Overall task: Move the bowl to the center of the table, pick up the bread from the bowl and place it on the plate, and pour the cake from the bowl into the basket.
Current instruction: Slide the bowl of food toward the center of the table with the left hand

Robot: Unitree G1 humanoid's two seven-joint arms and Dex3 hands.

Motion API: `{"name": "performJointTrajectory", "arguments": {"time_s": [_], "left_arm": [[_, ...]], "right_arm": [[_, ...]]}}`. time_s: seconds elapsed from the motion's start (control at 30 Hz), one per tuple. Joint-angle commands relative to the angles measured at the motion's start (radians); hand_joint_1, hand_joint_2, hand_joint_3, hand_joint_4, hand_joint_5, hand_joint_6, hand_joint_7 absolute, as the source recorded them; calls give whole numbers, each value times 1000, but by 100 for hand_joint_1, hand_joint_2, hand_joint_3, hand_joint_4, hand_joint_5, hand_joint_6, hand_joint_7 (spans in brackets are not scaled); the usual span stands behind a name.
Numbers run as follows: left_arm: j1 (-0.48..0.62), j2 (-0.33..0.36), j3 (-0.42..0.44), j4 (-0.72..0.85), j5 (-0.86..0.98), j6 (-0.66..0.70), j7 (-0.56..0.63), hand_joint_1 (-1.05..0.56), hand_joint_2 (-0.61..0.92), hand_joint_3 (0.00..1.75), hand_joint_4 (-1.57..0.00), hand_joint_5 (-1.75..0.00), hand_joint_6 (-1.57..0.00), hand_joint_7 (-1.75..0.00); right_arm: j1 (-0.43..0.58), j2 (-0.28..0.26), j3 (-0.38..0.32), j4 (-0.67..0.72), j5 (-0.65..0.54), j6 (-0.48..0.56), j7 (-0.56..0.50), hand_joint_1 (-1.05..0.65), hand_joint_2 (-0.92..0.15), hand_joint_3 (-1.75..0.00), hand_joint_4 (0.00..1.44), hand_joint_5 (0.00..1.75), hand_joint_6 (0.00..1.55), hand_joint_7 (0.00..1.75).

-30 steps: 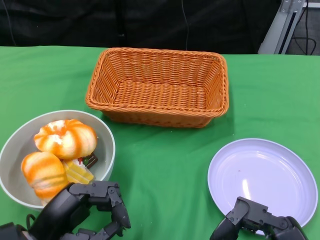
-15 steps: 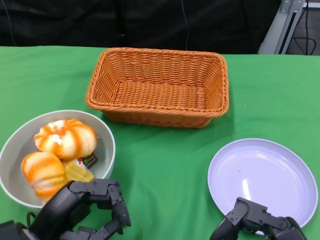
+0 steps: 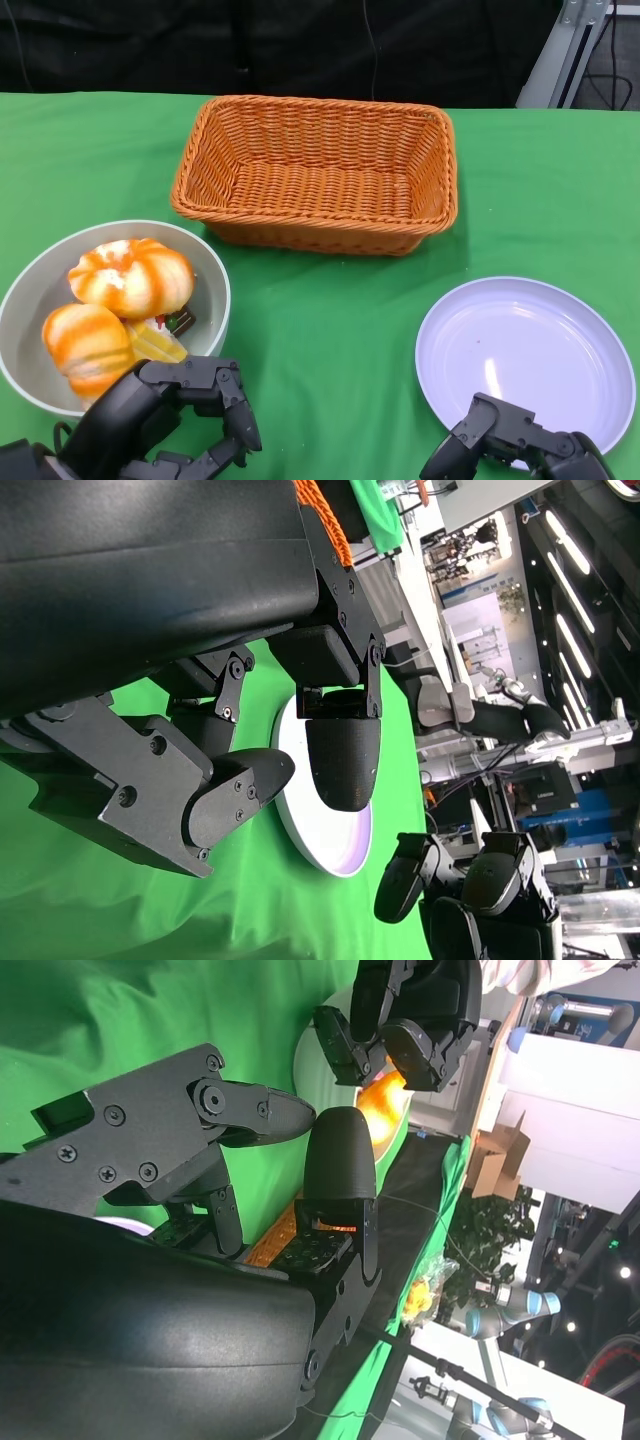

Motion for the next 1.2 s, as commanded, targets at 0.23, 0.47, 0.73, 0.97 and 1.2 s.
{"name": "performJointTrajectory", "arguments": {"time_s": [0.23, 0.47, 0.73, 0.97, 1.2], "left_arm": [[31, 42, 1, -153, -53, 77, -30, -6, 56, 99, -78, -147, -84, -111], [-26, 106, 47, -207, -110, 144, -59, -27, 70, 61, -84, -107, -95, -65], [-82, 177, 145, -279, -187, 267, -57, -58, 92, 18, -84, -34, -90, -2], [-171, 158, 248, -188, -188, 264, 2, -67, 92, 21, -77, -16, -76, 0], [-269, 168, 335, 5, -103, 201, 114, -70, 92, 22, -69, -7, -67, 0]], "right_arm": [[0, 2, 11, -6, -6, -1, -10, -23, -65, -69, 77, 155, 69, 134], [-4, 7, 23, -11, -18, 12, -23, -21, -58, -80, 77, 154, 70, 134], [-1, 6, 32, -17, -20, 18, -31, -22, -55, -86, 77, 153, 70, 133], [-1, 8, 38, -17, -23, 23, -32, -21, -52, -91, 78, 154, 71, 133], [-8, 12, 42, -12, -29, 22, -37, -21, -49, -94, 78, 154, 71, 133]]}}
